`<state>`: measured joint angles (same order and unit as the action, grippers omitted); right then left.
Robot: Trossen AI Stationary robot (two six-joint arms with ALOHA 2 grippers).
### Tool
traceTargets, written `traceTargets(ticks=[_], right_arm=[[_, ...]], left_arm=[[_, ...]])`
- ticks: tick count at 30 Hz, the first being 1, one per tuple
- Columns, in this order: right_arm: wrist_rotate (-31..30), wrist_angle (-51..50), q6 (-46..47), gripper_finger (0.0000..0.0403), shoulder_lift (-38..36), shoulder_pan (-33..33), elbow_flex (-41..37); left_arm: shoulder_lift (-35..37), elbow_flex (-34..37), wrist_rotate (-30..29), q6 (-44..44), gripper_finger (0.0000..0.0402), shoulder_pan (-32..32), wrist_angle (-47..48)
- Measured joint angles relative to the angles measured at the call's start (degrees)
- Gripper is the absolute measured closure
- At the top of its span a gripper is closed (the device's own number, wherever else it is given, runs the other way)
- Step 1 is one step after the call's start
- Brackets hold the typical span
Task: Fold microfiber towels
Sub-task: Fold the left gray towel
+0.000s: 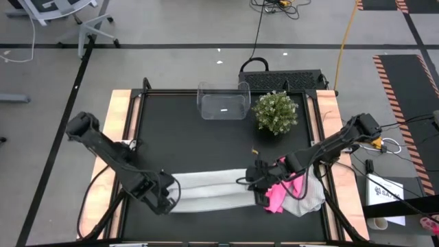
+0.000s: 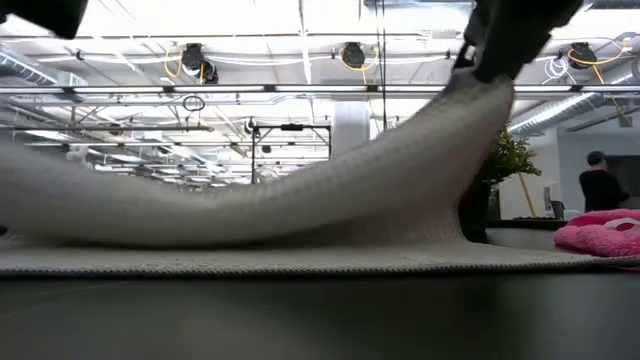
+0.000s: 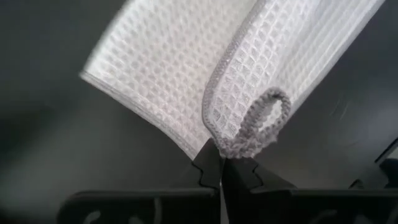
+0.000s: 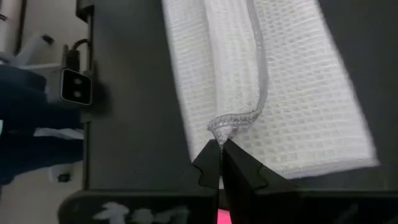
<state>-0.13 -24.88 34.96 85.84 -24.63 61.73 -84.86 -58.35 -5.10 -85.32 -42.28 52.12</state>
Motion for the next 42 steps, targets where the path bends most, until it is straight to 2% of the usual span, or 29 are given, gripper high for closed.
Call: traceTargets(ticks=[8, 13, 20, 24, 26, 31, 35, 38, 42], right_arm=[[0.50, 8.79, 4.17, 0.0398, 1.05, -2.24, -6.93], [3.38, 12.39, 6.85, 0.0367, 1.03, -2.24, -10.55], [3.48, 13.55, 7.85, 0.0320, 1.01, -2.47, -12.48], [3.46, 13.96, 7.50, 0.0308, 1.00, -2.88, -12.65], [2.44, 14.40, 5.61, 0.0306, 0.98, -2.27, -12.65], [-0.91, 17.82, 1.19, 0.0315, 0.76, 2.59, -12.63], [0.05, 17.09, -2.66, 0.0336, 0.89, 5.12, -12.63], [0.24, 16.96, -2.92, 0.0357, 1.05, 5.87, -12.66], [1.95, 17.37, -0.98, 0.0382, 1.05, 4.97, -12.67]], left_arm=[[-5.64, 0.04, 4.22, -2.08, 0.0396, -1.68, -4.35], [-5.57, 0.07, 4.63, -2.05, 0.0357, -1.64, -4.92], [-5.51, 0.07, 5.08, -1.99, 0.0303, -1.64, -8.56], [-5.51, 0.07, 4.51, 0.64, 0.0289, -1.64, -10.93], [-5.24, 0.07, 1.56, 1.08, 0.0289, -1.10, -9.31], [-2.40, 0.08, -10.49, 1.83, 0.0307, 2.60, -1.87], [-0.66, 0.09, -17.69, 5.32, 0.0319, 5.56, 0.33], [-1.41, 0.11, -17.11, 8.28, 0.0331, 7.43, 0.71], [-4.78, 0.13, -11.18, 11.48, 0.0350, 7.99, -1.04]])
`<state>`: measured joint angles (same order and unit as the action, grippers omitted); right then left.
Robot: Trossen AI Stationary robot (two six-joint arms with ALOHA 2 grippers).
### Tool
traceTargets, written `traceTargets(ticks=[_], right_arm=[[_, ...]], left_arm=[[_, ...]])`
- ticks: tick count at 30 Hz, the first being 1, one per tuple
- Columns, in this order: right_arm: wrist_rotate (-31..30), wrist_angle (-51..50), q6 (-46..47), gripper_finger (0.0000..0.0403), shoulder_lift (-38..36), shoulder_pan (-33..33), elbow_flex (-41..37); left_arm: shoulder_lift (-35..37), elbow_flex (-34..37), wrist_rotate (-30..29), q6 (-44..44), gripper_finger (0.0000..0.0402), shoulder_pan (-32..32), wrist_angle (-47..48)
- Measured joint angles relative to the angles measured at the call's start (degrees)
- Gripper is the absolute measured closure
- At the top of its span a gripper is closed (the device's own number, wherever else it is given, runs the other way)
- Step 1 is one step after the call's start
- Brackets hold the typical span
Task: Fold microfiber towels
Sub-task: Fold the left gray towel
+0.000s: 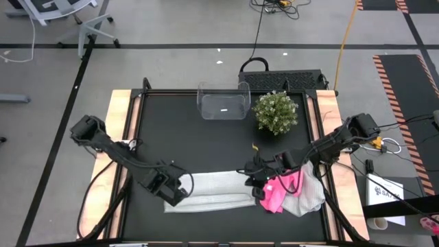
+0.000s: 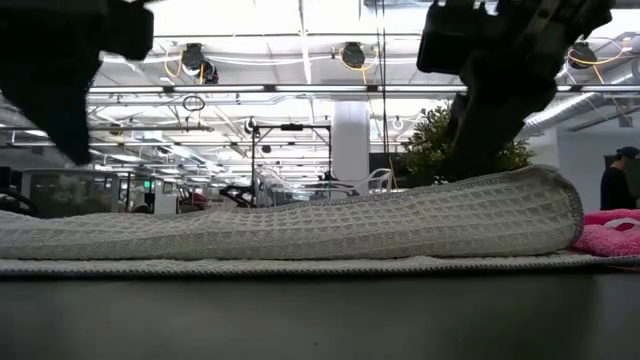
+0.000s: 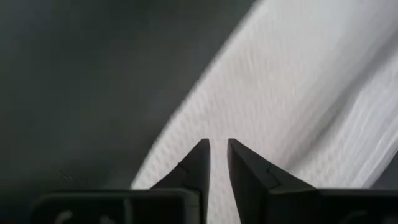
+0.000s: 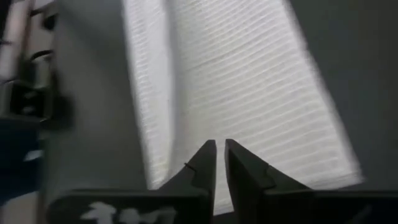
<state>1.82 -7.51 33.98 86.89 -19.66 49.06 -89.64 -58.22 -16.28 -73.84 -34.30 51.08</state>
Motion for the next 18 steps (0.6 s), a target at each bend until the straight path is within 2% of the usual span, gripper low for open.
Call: traceTargets(ticks=[7, 13, 18], right_arm=[[1.38, -0.01, 1.63, 0.0402, 0.00, -2.94, 0.00], [1.35, 1.38, 4.91, 0.0402, 1.59, -4.18, -0.04], [1.45, 6.52, 6.42, 0.0403, 2.93, -6.05, -0.02]], left_arm=[[-6.12, 0.00, 10.05, 2.46, 0.0395, -2.36, 0.41], [-7.36, 0.00, 16.37, 1.59, 0.0391, -3.61, -2.09], [-5.46, 0.00, 24.48, 1.14, 0.0399, -4.49, -6.91]])
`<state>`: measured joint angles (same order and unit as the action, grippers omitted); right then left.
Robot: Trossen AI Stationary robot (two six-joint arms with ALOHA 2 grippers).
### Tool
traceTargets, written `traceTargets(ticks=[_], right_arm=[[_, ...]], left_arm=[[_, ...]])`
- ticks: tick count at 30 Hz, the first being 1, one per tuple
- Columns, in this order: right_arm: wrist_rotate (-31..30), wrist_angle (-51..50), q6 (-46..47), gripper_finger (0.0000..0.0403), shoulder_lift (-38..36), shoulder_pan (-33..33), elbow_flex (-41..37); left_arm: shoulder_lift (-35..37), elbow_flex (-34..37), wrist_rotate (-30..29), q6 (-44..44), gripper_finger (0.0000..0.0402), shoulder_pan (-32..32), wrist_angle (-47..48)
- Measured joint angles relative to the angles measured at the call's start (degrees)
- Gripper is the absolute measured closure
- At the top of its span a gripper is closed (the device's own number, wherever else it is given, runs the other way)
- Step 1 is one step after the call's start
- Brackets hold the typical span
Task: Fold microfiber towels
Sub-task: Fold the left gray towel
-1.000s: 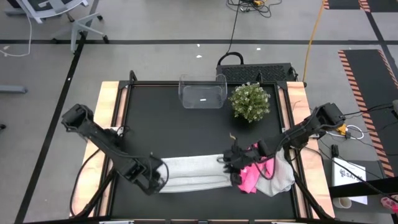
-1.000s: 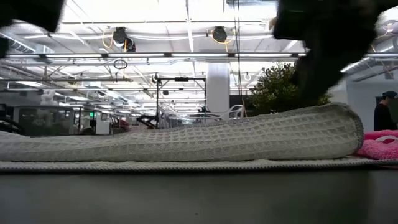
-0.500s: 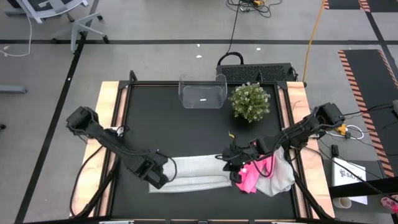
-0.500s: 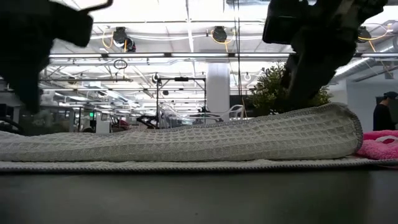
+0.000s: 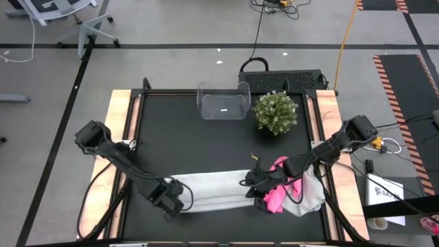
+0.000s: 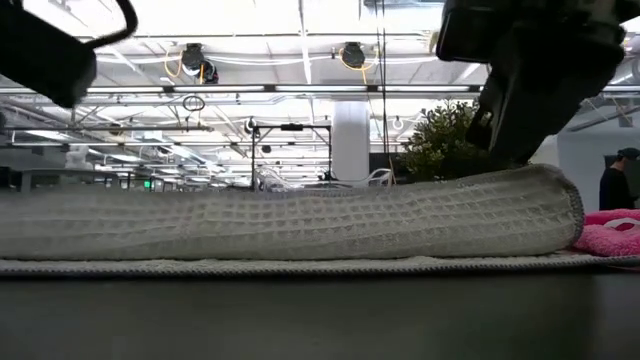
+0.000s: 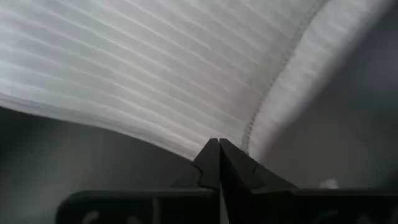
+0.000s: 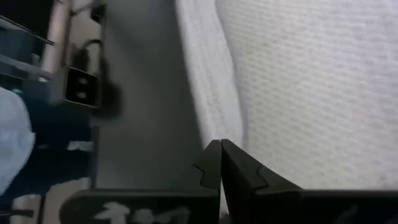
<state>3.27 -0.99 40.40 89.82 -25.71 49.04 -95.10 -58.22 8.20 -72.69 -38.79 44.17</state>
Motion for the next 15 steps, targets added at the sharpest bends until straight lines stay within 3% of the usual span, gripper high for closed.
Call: traceTargets(ticks=[3, 9, 12, 15], right_arm=[[0.00, 0.01, 2.36, 0.0403, 0.61, -1.19, 0.02], [0.02, 0.96, 6.84, 0.0403, 2.06, -4.05, 0.02], [-0.38, 2.23, 6.81, 0.0403, 1.81, -4.30, 0.02], [-3.37, 2.43, 4.11, 0.0403, 0.92, -2.46, 0.02]], left_arm=[[0.77, -0.02, 3.75, -0.19, 0.0392, -0.93, -3.38], [1.15, -0.04, 4.12, -1.43, 0.0391, -3.60, -6.87], [1.40, -0.04, 0.93, -1.98, 0.0398, -3.91, -6.22], [1.54, -0.04, -6.65, -2.26, 0.0392, -3.07, -1.69]])
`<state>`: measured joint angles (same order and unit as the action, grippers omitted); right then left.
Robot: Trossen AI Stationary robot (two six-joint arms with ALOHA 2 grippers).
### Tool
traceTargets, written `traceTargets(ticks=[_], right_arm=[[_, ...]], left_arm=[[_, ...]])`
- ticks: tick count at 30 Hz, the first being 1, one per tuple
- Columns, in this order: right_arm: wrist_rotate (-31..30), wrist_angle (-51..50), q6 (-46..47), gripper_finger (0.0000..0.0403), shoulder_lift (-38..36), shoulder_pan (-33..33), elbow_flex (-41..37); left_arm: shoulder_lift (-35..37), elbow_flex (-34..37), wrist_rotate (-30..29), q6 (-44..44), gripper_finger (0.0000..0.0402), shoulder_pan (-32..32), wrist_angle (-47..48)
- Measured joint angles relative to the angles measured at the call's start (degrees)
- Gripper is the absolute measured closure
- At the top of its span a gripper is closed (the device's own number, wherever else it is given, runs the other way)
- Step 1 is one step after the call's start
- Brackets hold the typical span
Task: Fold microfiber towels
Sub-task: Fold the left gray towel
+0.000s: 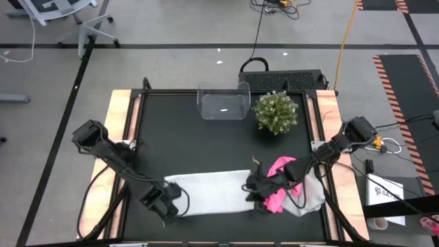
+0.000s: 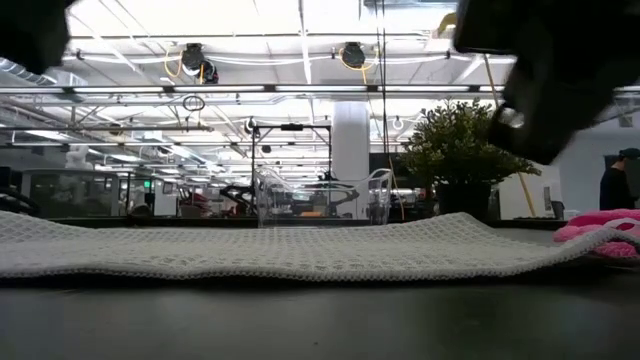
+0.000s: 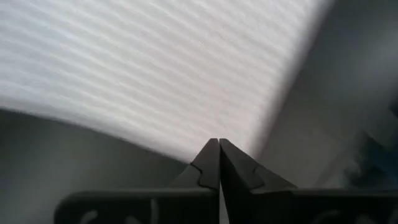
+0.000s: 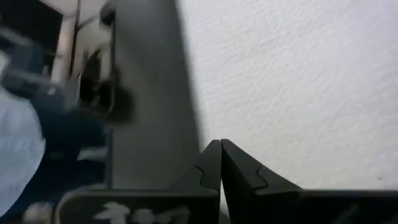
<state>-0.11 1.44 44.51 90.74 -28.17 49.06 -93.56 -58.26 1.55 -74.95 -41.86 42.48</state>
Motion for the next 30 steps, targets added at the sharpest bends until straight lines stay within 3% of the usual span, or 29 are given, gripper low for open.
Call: traceTargets(ticks=[4, 9, 14, 23, 30], right_arm=[[-1.23, -0.15, -4.09, 0.0403, -0.05, 4.55, 0.00], [3.21, -0.03, -6.25, 0.0403, -0.05, 9.37, 0.00], [4.67, 0.54, -6.44, 0.0403, 2.18, 9.64, 0.02], [4.97, 0.78, -6.64, 0.0403, 9.22, 9.27, 0.00], [5.06, 0.28, -12.68, 0.0403, 9.59, 12.85, 0.07]], left_arm=[[-0.02, 0.00, -8.72, -1.23, 0.0386, 2.89, 7.34], [-0.02, 0.00, -8.86, 3.14, 0.0385, 5.95, 7.02], [-0.89, 0.00, -9.13, 4.58, 0.0395, 5.65, 4.05], [-4.70, 1.56, -10.98, 4.35, 0.0396, 5.67, 5.21], [-6.45, 3.80, -11.14, 4.04, 0.0387, 7.13, 5.36]])
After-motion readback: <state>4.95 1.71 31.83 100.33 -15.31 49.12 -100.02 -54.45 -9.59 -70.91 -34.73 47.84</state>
